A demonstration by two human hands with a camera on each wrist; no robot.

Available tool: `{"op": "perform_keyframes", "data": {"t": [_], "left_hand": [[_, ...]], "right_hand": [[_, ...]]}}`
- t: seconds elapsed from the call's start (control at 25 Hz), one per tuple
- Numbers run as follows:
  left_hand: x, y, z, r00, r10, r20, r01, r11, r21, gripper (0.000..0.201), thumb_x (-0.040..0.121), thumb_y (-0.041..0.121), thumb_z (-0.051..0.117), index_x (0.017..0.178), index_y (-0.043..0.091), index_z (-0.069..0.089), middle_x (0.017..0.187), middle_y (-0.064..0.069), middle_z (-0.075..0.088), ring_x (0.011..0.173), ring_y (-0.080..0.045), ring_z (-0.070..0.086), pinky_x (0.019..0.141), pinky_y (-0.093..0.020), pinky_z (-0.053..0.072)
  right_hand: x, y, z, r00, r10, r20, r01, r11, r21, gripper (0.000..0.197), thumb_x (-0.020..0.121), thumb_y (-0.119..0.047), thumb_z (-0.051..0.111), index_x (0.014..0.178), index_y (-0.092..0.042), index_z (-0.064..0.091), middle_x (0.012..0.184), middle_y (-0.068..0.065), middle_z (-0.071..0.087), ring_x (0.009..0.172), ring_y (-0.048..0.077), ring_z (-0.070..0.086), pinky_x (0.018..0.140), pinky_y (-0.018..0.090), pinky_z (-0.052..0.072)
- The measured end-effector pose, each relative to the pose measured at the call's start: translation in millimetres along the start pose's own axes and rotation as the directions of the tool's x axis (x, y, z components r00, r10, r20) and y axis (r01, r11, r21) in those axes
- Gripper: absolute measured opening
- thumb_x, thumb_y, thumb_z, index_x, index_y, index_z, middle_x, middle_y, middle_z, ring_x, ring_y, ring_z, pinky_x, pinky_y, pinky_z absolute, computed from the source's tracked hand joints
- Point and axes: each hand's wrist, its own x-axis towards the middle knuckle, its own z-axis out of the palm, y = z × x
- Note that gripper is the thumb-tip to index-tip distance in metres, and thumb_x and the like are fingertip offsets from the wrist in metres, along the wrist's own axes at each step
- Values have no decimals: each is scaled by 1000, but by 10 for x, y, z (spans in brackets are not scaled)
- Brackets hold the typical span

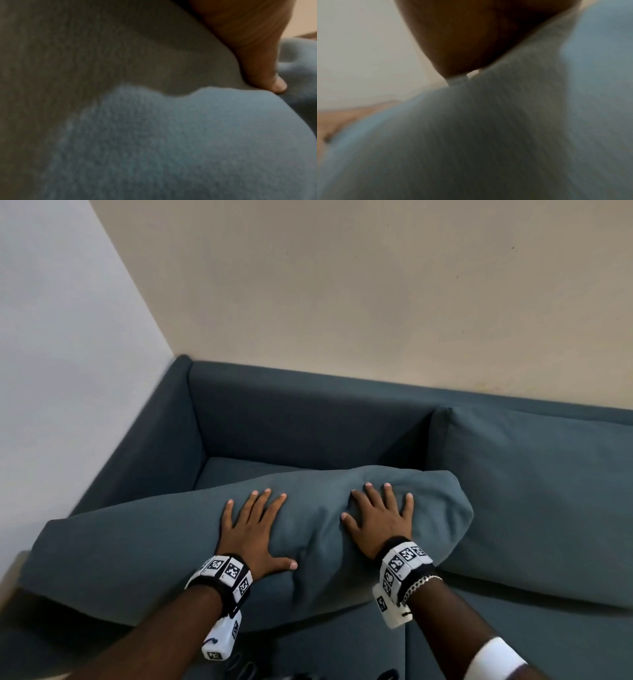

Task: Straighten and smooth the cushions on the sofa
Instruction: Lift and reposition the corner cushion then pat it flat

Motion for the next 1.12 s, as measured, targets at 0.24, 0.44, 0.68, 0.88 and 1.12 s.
{"op": "perform_keyframes", "data": {"t": [0.24,0.44,0.68,0.88,1.12], "left_hand": [[-176,-120,47,1000,5,-15,-5,1000,-25,139,46,103,49,156,48,-15,170,12,-9,157,-14,-11,121,-58,-13],[-261,56,172,998,37,58,-40,998,52,135,51,98,50,155,47,-19,169,9,-18,155,-14,-20,120,-59,-16],[-204,-144,4,1000,19,16,-19,1000,-15,137,50,99,53,154,49,-20,170,12,-12,156,-13,-13,122,-55,-14],[-358,-111,192,996,82,-30,-81,997,18,135,49,99,51,160,44,-2,171,8,-8,156,-16,-13,123,-55,-9],[-322,-444,36,985,147,-89,-146,989,18,131,57,100,45,159,42,-12,170,9,-14,156,-16,-14,124,-51,-12]], "right_hand": [[-443,-263,-231,713,7,-701,342,869,357,56,99,-49,48,153,-32,44,169,-3,25,161,22,8,129,49,-2],[-17,-86,441,984,-124,130,134,989,-67,70,100,-72,16,163,-43,7,174,-8,-5,156,21,-22,122,63,-13],[-450,-456,-421,802,-121,-584,442,779,445,53,101,-52,48,150,-32,47,171,-3,21,160,22,9,128,50,8],[-341,-500,608,958,-277,-67,275,961,-43,72,101,-71,24,163,-42,5,173,-7,-16,150,24,-35,122,58,-18],[-298,-852,-10,972,-213,-104,224,968,113,66,101,-61,44,160,-39,23,174,-5,2,160,27,-12,124,64,-7]]}}
